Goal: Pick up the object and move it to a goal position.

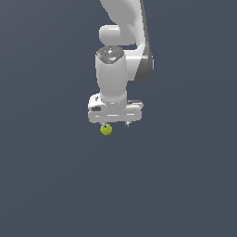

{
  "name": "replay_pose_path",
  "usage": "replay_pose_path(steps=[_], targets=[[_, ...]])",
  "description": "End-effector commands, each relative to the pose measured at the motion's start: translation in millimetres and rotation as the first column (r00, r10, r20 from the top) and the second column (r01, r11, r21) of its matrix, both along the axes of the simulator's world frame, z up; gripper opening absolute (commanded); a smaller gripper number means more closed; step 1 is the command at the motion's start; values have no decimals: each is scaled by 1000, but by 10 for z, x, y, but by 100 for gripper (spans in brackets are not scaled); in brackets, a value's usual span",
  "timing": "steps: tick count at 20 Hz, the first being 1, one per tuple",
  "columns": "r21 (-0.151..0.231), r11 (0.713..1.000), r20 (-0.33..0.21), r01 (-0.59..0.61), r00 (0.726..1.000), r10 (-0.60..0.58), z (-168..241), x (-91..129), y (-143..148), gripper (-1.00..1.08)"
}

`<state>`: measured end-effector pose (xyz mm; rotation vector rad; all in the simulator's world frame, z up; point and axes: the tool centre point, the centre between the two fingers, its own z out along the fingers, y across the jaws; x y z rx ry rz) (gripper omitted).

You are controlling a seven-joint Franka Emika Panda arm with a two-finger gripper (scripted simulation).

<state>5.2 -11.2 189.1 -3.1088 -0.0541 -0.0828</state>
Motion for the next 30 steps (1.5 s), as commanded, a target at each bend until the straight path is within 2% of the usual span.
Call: replay_pose_path(steps=[1, 9, 18, 24, 30], targets=[[-6, 999, -3, -36, 999, 36, -80, -49, -54, 100], [-25, 979, -19, -202, 979, 202, -422, -287, -272, 100], [-34, 922, -40, -385, 923, 383, -778, -595, -480, 100], [-33, 889, -49, -457, 889, 455, -914, -732, -553, 100], [-32, 872, -52, -489, 872, 487, -974, -797, -584, 100]])
